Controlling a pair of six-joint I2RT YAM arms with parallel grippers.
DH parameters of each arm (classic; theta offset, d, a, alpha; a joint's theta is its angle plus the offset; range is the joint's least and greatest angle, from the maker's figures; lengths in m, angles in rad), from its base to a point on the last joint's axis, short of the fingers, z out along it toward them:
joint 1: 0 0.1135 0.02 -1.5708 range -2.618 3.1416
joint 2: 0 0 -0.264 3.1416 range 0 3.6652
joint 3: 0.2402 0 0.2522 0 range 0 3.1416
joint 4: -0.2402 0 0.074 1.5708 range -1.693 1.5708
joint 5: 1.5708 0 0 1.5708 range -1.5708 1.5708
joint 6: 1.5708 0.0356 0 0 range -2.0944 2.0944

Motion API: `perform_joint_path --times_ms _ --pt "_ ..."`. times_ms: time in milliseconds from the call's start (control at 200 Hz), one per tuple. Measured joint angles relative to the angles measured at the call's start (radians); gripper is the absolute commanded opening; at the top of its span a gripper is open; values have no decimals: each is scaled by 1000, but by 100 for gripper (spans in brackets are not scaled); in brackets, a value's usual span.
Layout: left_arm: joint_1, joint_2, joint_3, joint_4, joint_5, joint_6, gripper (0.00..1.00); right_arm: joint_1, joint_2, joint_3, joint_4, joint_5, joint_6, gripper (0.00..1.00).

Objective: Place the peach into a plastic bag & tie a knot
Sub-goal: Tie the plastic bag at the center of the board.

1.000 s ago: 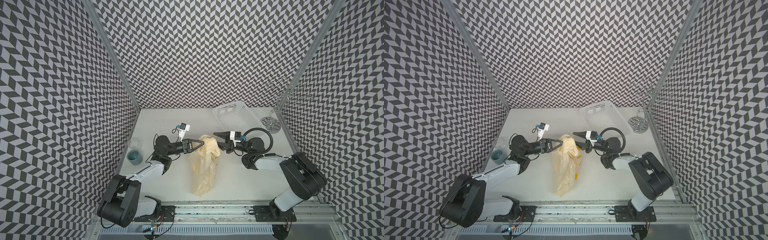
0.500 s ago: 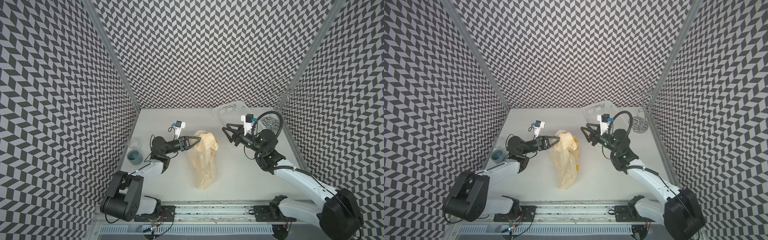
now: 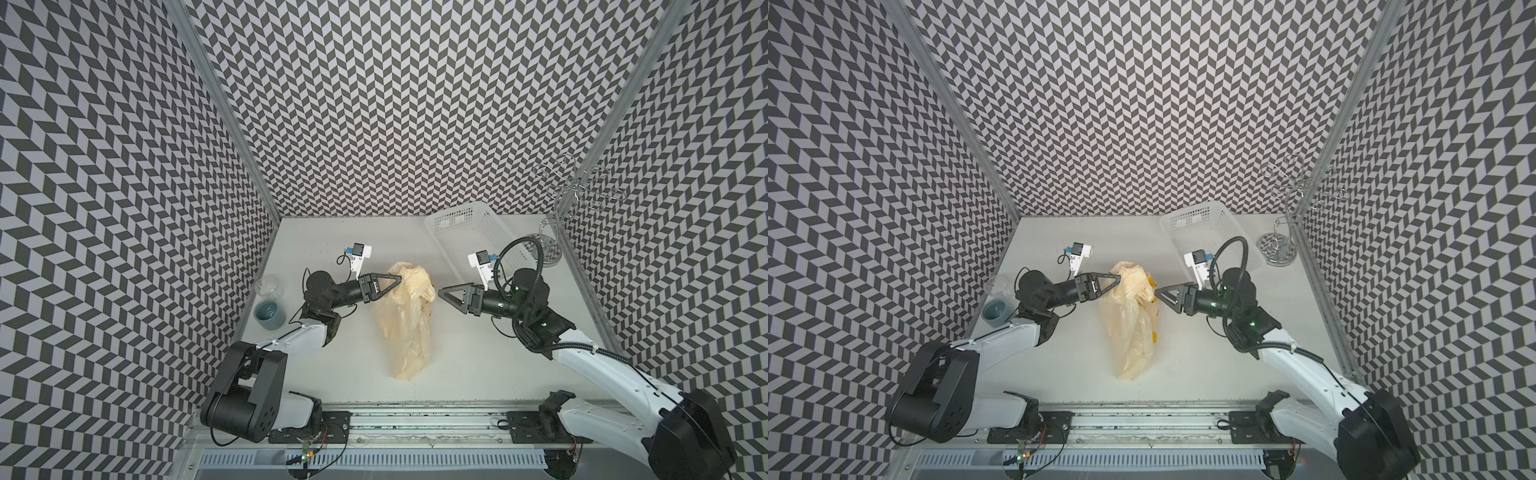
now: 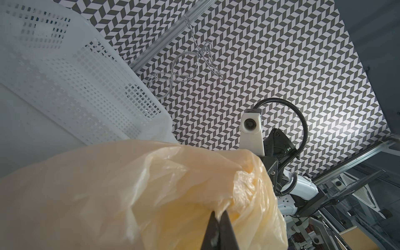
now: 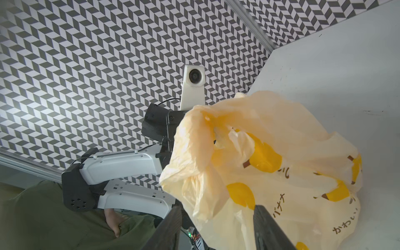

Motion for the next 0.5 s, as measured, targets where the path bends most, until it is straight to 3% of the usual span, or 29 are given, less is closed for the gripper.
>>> perform_joint_path --times_ms 501 --pt "0 0 0 -12 0 4 0 65 106 4 56 -18 28 51"
